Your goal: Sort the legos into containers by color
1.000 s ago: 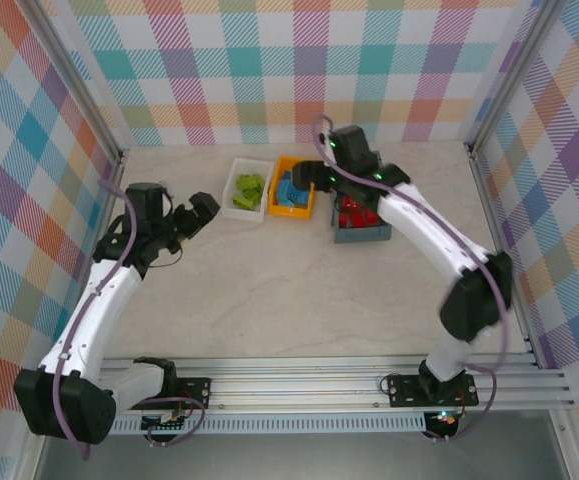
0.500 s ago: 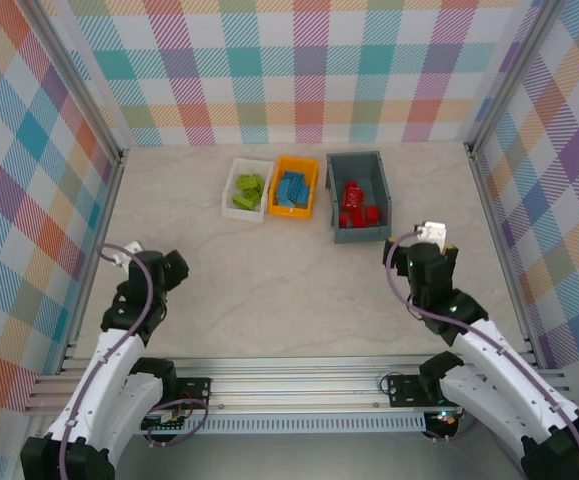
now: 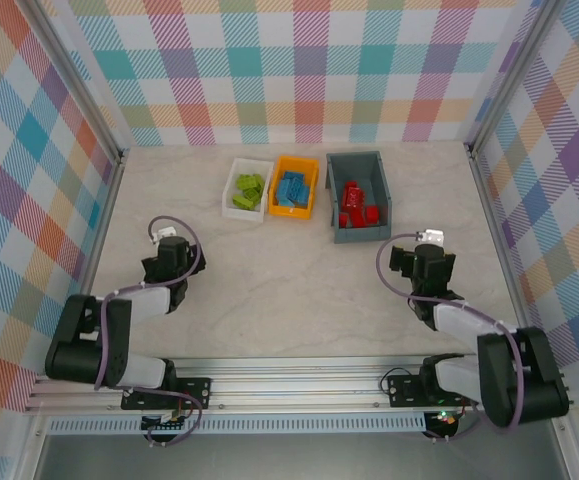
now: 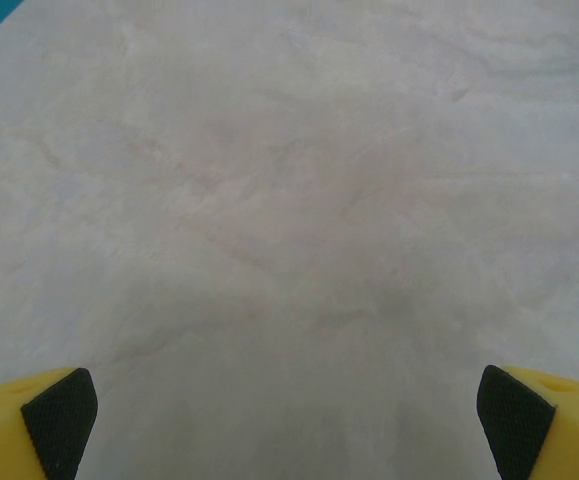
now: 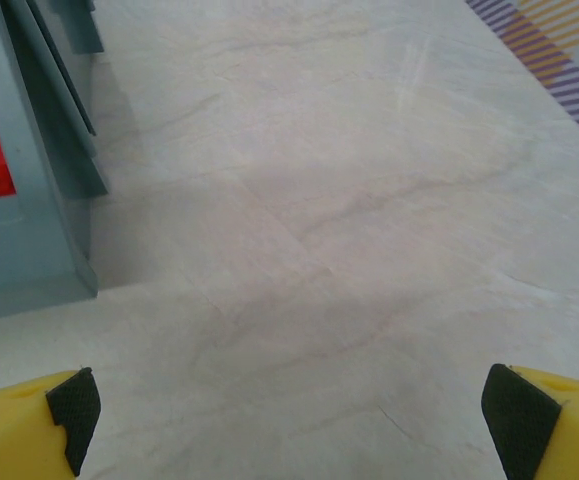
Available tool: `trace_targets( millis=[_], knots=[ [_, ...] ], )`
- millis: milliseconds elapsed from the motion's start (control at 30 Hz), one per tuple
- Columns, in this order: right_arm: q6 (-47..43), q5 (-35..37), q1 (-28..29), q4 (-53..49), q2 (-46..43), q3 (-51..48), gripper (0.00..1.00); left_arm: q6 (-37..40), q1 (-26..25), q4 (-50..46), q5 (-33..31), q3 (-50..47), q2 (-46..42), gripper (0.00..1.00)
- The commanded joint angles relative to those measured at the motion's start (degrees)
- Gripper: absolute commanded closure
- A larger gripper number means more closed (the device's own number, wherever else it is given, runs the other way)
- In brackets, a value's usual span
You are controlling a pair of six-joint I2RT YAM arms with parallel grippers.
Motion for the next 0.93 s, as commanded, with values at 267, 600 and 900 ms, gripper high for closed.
trace_targets(
  millis=[267,600,900],
  knots=[
    [-4.12,-17.35,-5.81,21.77,16.6,4.22,0.0,7.22,0.16,37.24,5.61,-7.67,9.05,0.0],
    [-3.81,-17.21,-6.12,18.76,17.41,6.45,0.0,6.1,1.14,23.93,7.33,-2.0,7.77,0.0],
    [-1.95,-12.52,-6.09,19.0,16.99,6.1,0.0,6.17,1.14,23.86,7.39,-2.07,7.57,0.0]
  ],
)
